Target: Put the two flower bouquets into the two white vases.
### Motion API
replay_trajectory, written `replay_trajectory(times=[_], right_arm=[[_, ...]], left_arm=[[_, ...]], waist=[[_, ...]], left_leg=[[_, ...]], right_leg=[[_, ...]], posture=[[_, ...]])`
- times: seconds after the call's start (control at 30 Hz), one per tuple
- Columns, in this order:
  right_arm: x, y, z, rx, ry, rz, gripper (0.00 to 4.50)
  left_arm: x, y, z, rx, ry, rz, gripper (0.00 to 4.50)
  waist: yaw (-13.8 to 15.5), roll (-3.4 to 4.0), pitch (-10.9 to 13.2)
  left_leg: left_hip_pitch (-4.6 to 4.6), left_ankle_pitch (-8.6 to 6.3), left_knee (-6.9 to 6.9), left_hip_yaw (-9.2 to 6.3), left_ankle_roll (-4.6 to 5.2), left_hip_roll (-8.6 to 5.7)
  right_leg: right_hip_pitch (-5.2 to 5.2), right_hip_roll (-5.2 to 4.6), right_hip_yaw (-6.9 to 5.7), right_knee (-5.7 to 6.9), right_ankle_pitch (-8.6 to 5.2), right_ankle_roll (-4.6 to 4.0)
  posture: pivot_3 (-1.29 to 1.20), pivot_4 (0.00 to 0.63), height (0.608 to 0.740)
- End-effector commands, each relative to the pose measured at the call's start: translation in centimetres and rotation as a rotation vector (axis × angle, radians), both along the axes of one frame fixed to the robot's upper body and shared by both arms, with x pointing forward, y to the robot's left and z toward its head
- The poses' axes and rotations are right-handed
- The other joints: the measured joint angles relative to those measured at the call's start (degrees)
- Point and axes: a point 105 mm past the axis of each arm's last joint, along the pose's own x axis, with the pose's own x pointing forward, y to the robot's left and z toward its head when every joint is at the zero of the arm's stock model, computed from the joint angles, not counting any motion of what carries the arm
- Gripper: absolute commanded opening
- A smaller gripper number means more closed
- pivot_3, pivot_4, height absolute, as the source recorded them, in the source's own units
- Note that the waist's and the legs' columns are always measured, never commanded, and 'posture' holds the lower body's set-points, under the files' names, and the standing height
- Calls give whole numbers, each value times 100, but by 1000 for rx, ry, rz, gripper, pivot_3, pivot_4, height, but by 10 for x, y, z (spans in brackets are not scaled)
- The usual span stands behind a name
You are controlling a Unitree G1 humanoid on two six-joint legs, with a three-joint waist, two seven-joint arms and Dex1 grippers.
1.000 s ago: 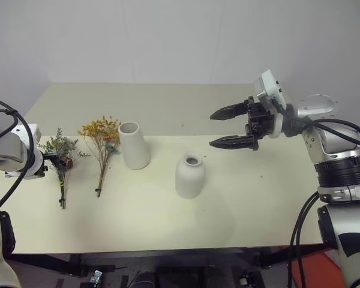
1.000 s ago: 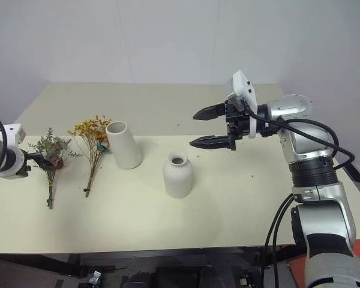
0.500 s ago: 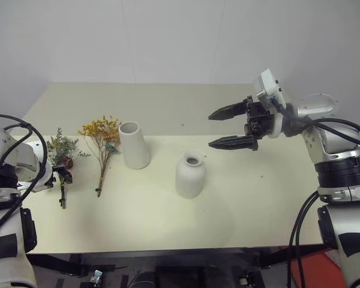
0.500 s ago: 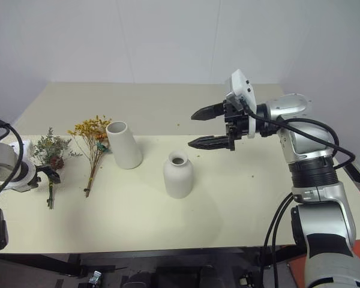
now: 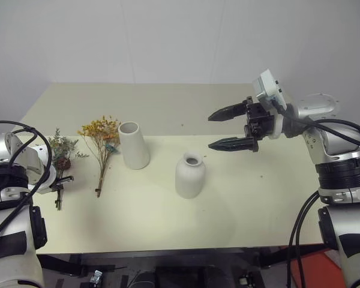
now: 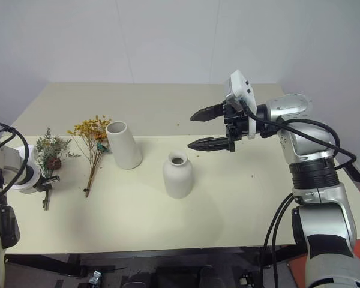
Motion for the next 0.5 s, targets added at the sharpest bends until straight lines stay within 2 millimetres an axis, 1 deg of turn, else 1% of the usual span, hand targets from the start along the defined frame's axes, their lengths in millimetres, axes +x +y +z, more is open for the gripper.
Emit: replay_trajectory(times=[0.03,0.23,0.3,0.33,0.5], right_arm=[[-7,-5,13,29,-39,11,4500],[-7,-6,12,31,-37,4,4500],[-6,-6,11,33,-36,1,4500],[-7,-6,11,34,-36,0,4500],[-6,-6,11,47,-38,-5,4500]], left_arm=[[2,5,11,19,-38,15,29],[2,7,15,38,-50,15,29],[5,8,21,76,-73,8,29],[7,8,28,96,-98,4,29],[23,4,76,238,-310,-41,29]], waist=[[0,0,0],[2,0,0],[6,0,0],[8,0,0],[19,0,0]], left_leg=[[0,0,0,0,0,0],[0,0,0,0,0,0],[-1,0,0,0,0,0],[-2,0,0,0,0,0],[-6,0,0,-2,-1,0]], right_leg=[[0,0,0,0,0,0],[0,0,0,0,0,0],[0,0,-1,-1,0,0],[0,0,-1,-1,0,0],[-1,-2,-1,-2,2,1]], posture=[[0,150,740],[0,150,740],[0,150,740],[0,150,740],[0,150,740]])
